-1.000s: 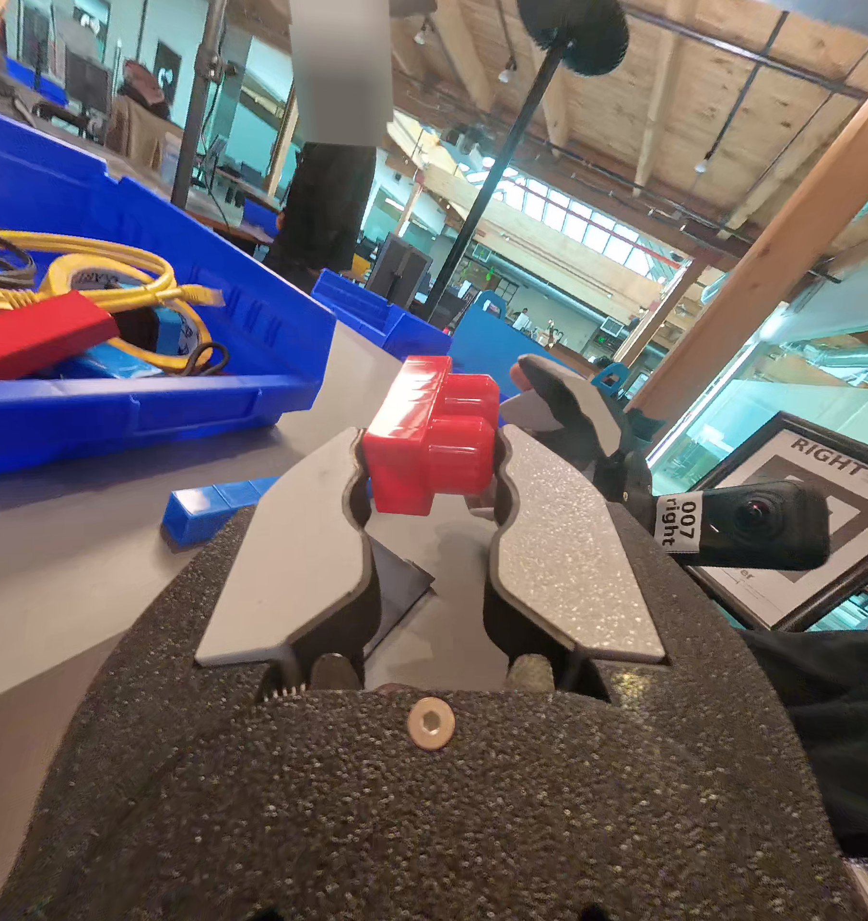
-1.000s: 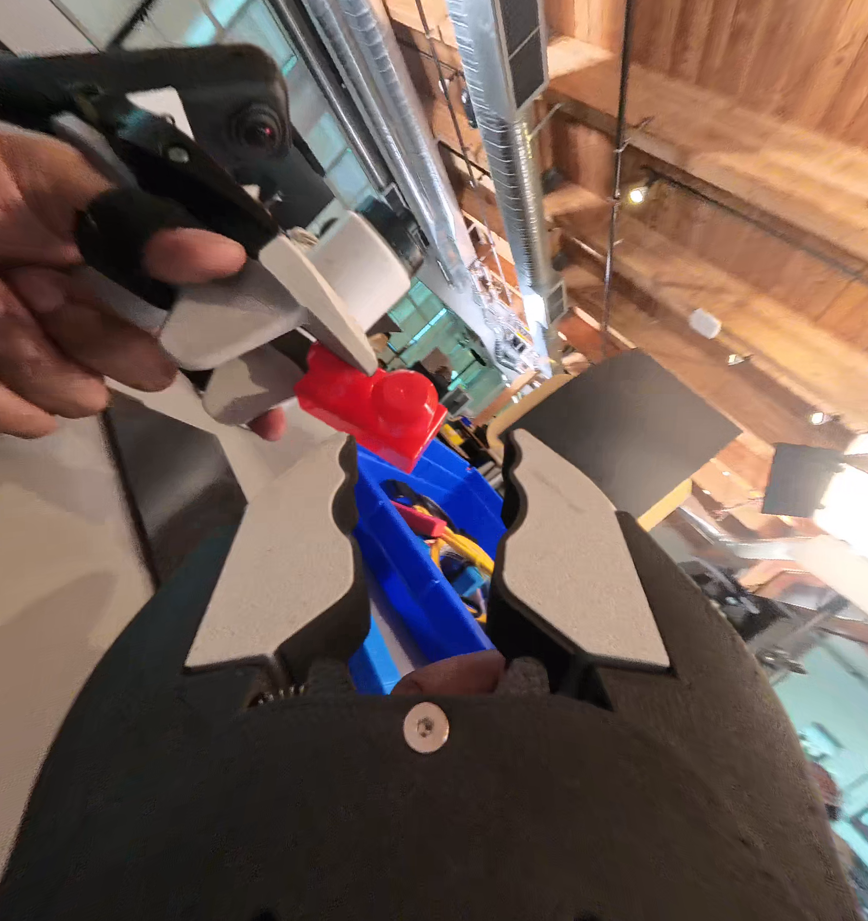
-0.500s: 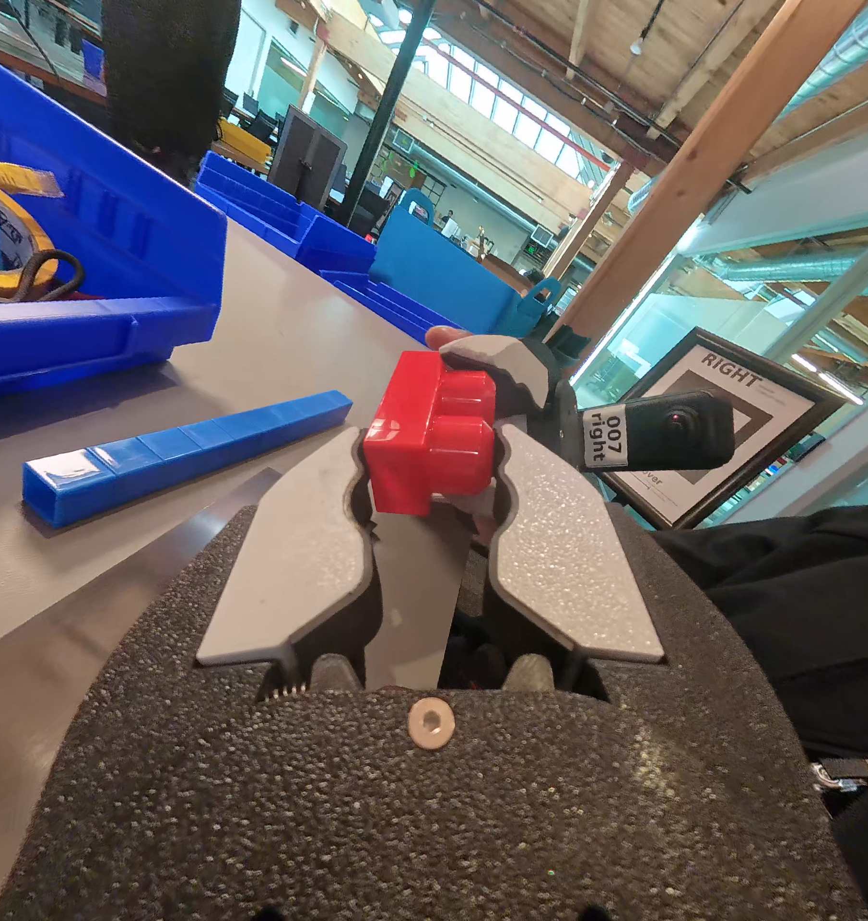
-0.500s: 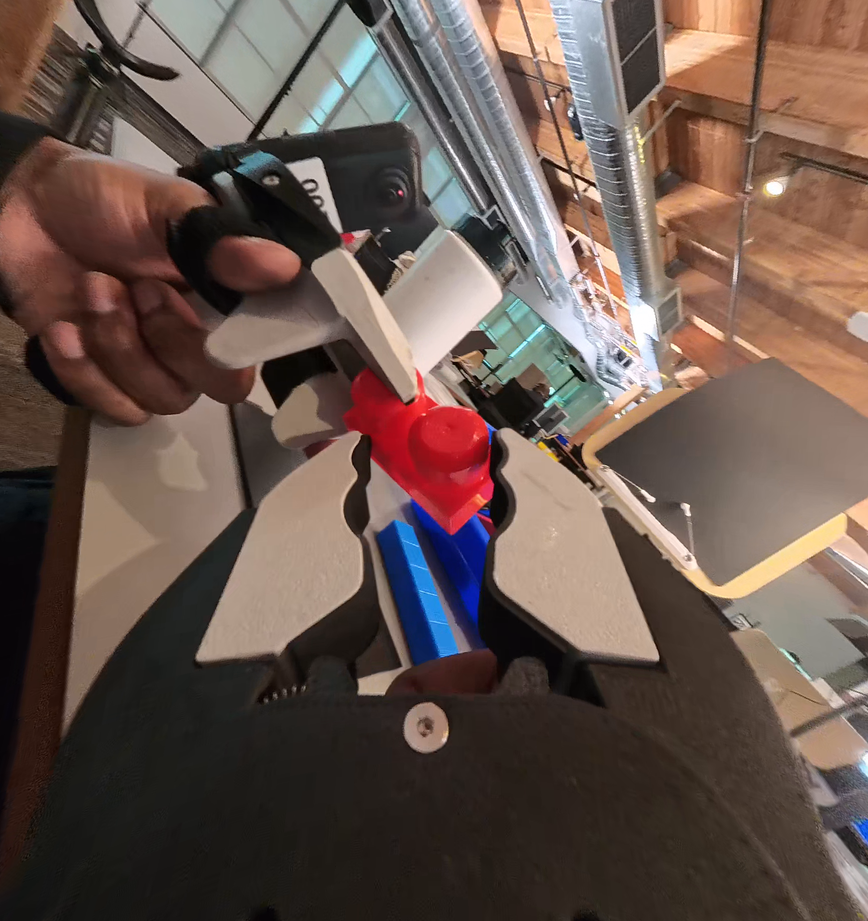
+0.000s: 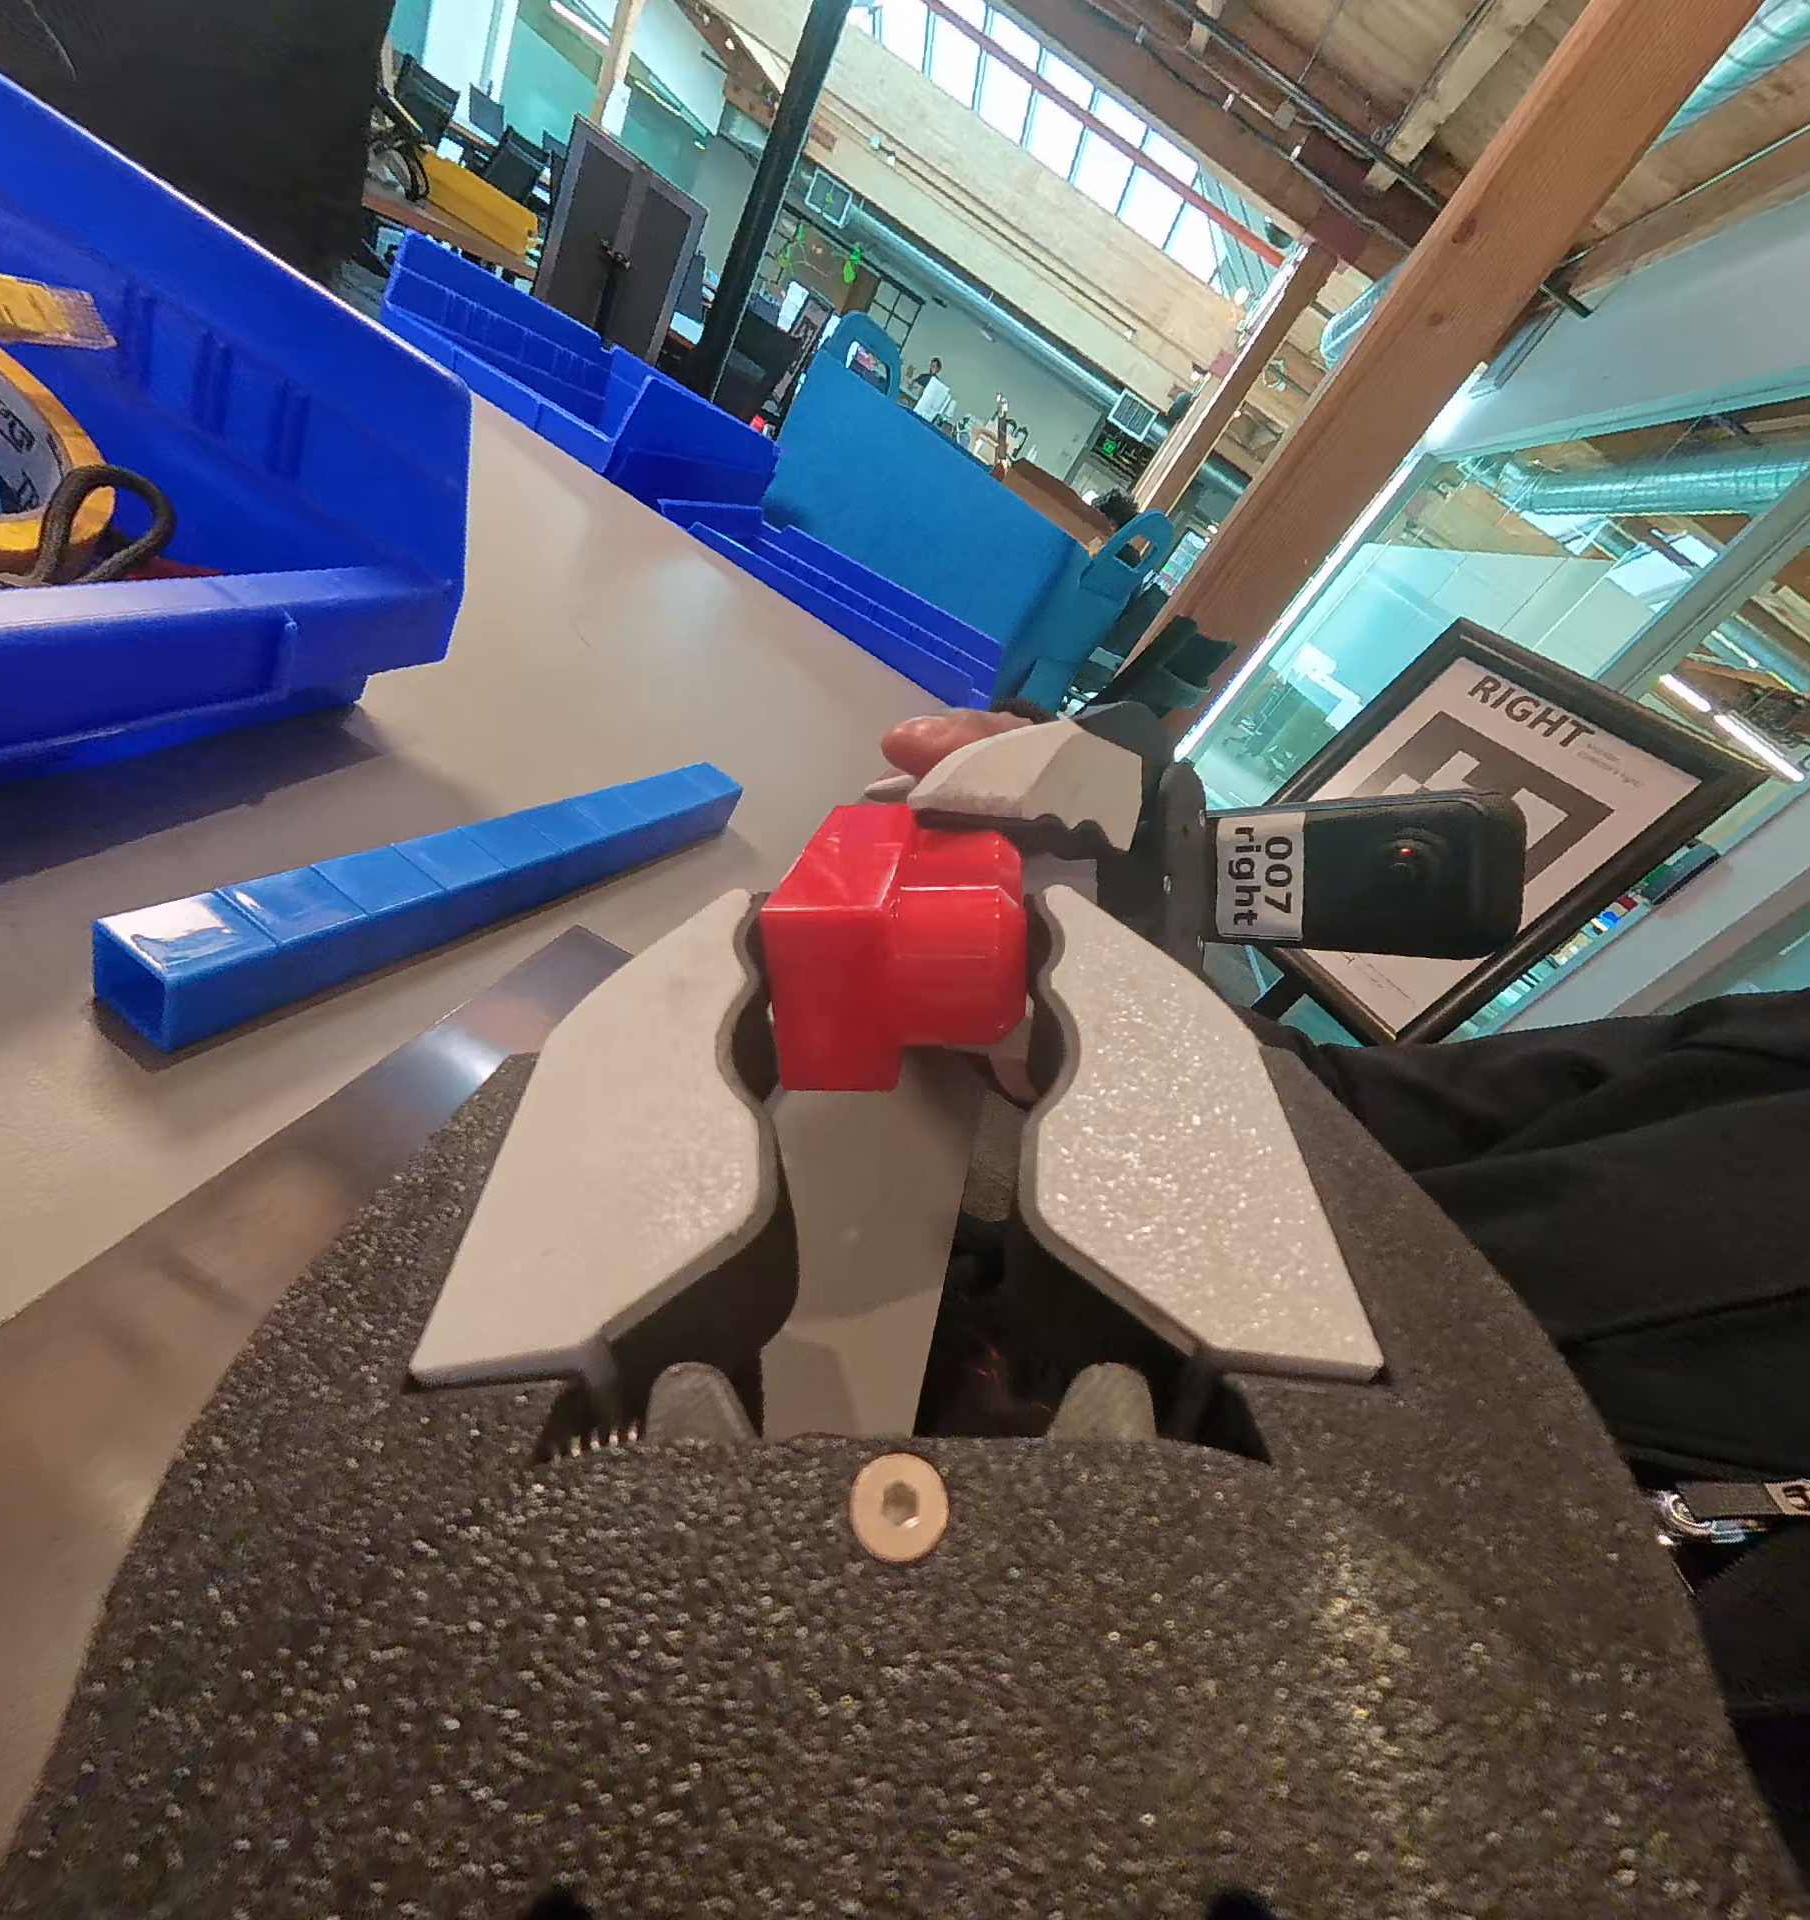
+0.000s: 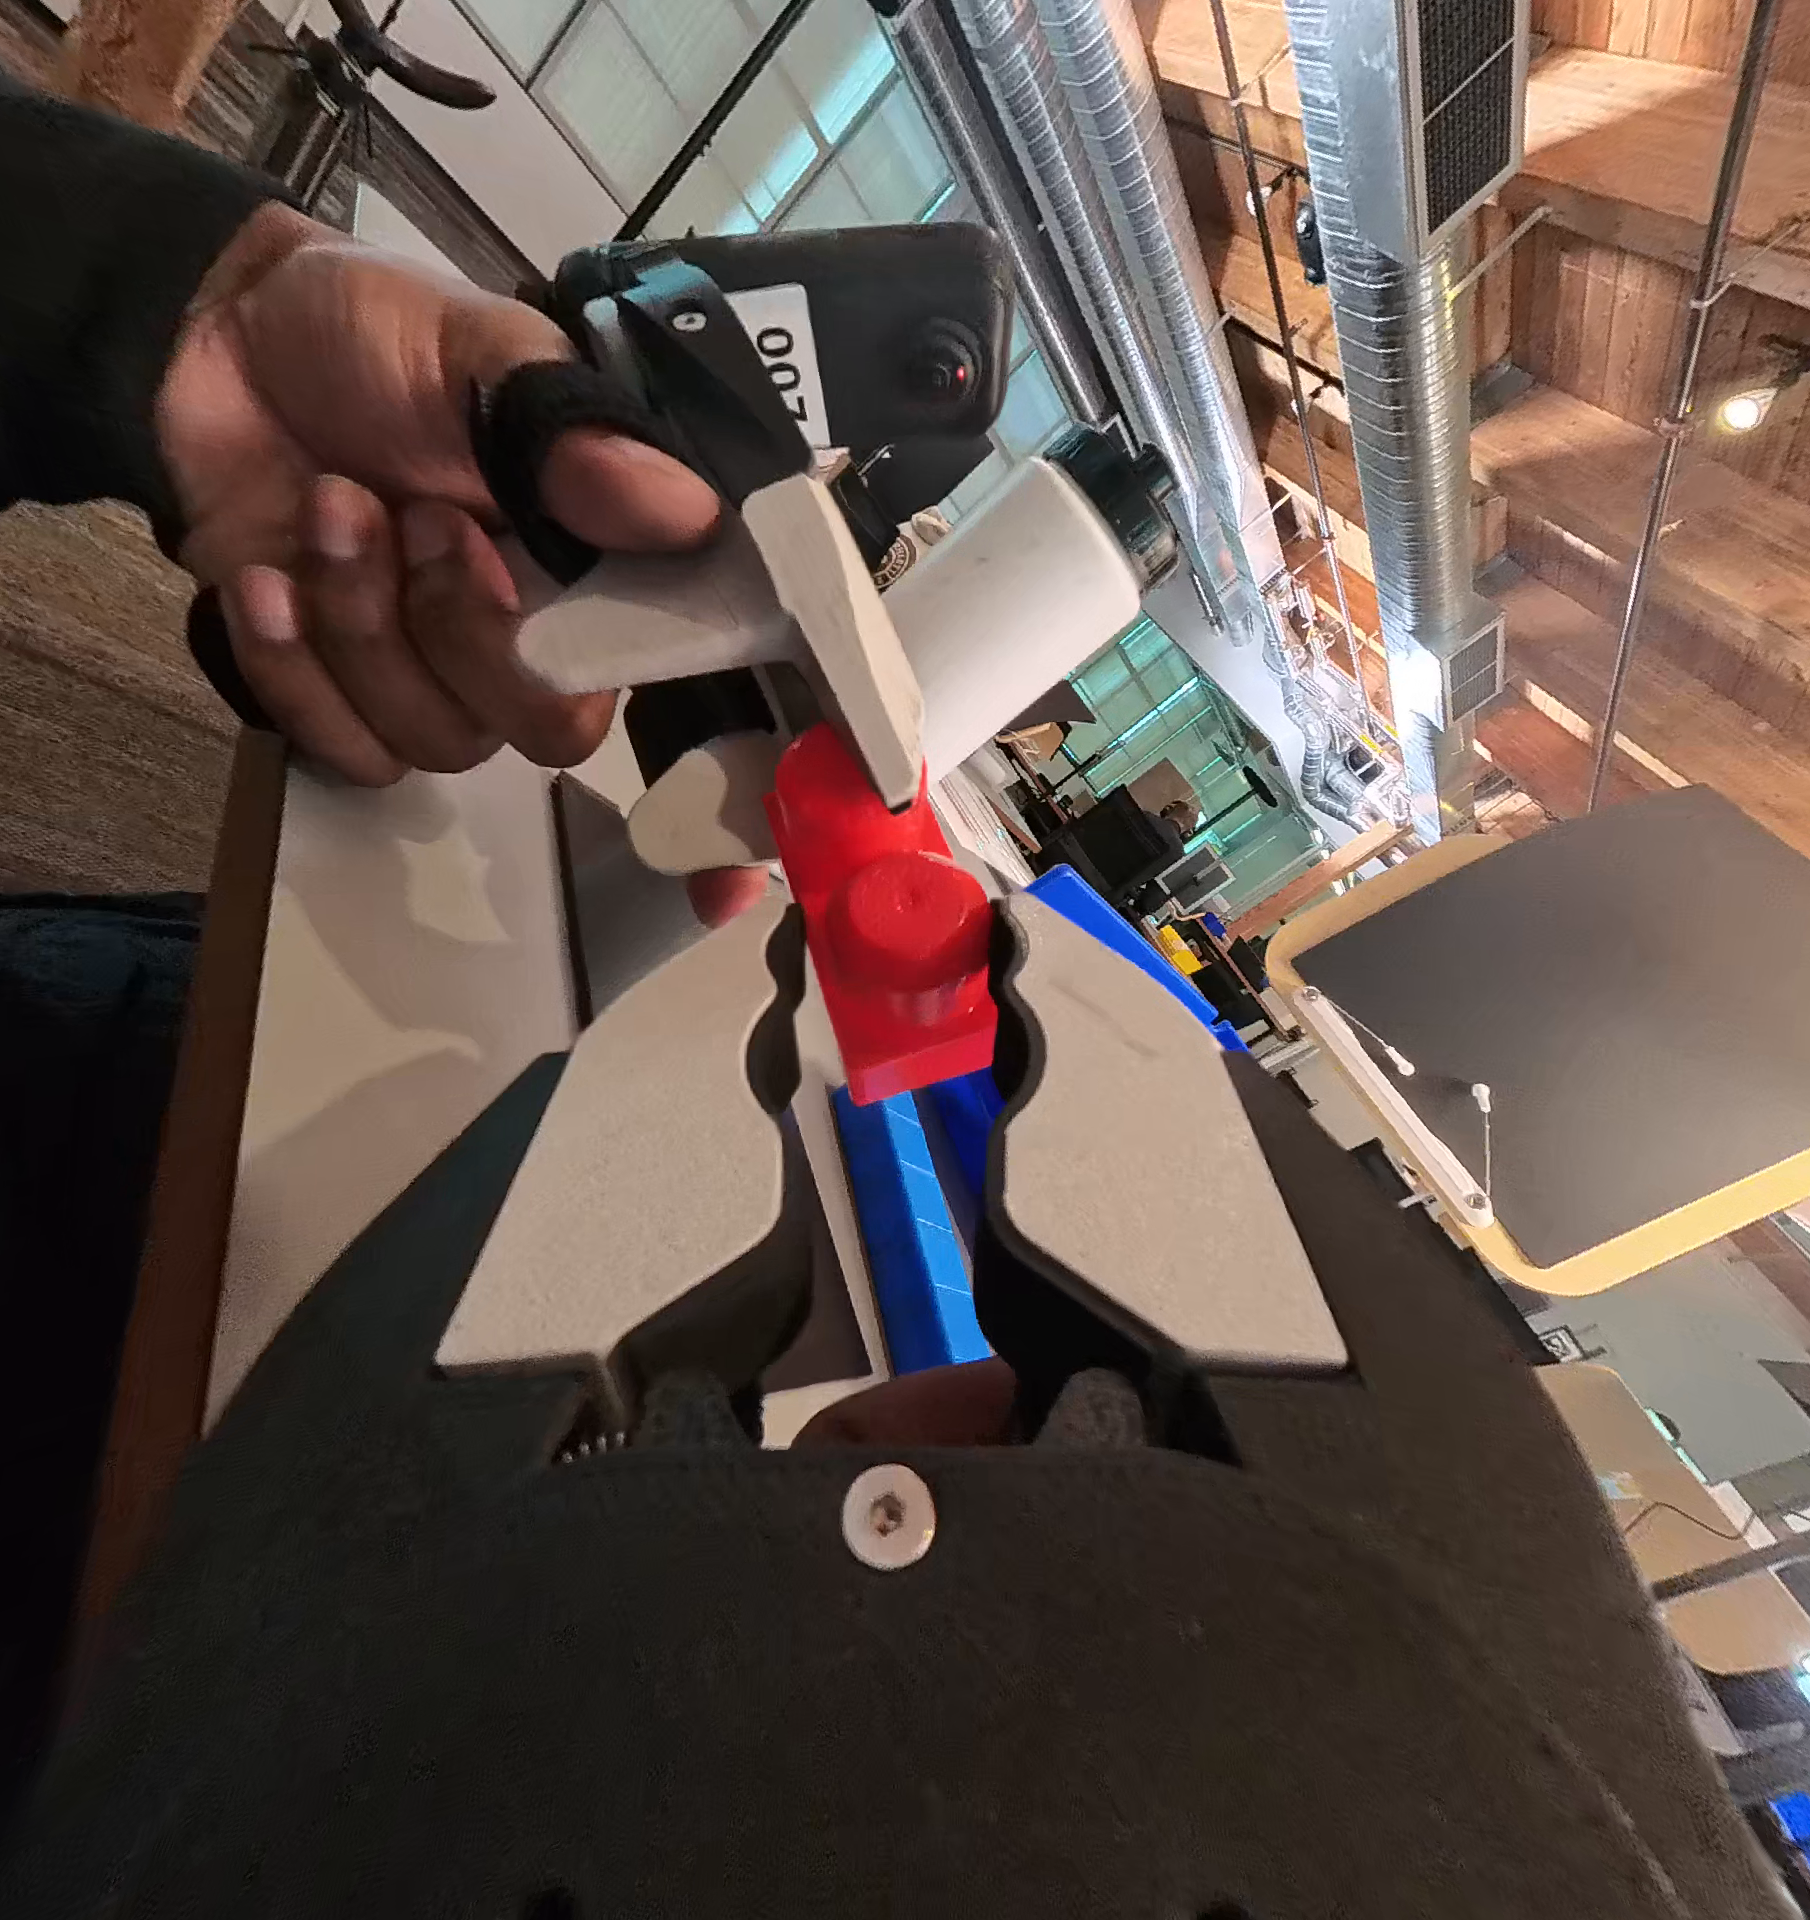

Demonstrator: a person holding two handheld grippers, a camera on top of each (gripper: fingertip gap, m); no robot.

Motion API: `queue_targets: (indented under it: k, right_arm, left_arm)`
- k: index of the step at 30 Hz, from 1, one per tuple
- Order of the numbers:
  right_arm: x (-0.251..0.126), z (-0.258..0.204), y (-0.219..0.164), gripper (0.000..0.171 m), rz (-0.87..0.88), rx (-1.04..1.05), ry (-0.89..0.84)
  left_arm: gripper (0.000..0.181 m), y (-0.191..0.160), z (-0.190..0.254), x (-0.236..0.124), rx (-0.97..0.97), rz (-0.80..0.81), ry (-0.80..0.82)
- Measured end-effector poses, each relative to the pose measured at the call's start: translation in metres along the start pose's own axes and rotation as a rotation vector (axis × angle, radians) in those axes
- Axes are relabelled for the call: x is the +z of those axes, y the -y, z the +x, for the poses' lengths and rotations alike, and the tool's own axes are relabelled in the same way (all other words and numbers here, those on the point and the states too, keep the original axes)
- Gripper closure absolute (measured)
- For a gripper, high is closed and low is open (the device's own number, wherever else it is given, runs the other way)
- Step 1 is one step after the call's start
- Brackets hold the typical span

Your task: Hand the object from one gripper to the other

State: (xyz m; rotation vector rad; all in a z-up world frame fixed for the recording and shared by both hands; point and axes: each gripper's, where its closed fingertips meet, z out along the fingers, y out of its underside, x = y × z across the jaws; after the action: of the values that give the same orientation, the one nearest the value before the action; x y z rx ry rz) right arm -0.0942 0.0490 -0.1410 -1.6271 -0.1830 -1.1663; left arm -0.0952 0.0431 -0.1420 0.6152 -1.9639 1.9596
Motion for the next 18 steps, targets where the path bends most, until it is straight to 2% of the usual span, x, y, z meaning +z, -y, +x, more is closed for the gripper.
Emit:
queue_targets:
  k: [5, 8, 13, 18]
  right_arm:
    - [0.000, 0.001, 0.001, 0.141, 0.004, 0.038, 0.015]
    - [-0.002, 0.005, 0.002, 0.142, 0.015, 0.116, 0.027]
    - [-0.012, 0.024, 0.018, 0.142, 0.146, 0.474, 0.093]
    - [-0.017, 0.027, 0.031, 0.141, 0.264, 0.832, 0.257]
  left_arm:
    - [0.134, 0.002, 0.000, 0.000, 0.011, 0.016, 0.001]
    - [0.119, 0.012, 0.008, -0.006, 0.054, 0.086, -0.050]
    - [0.108, 0.026, 0.026, -0.019, 0.201, 0.213, -0.123]
    - [0.108, 0.031, 0.044, -0.009, 0.266, 0.319, -0.179]
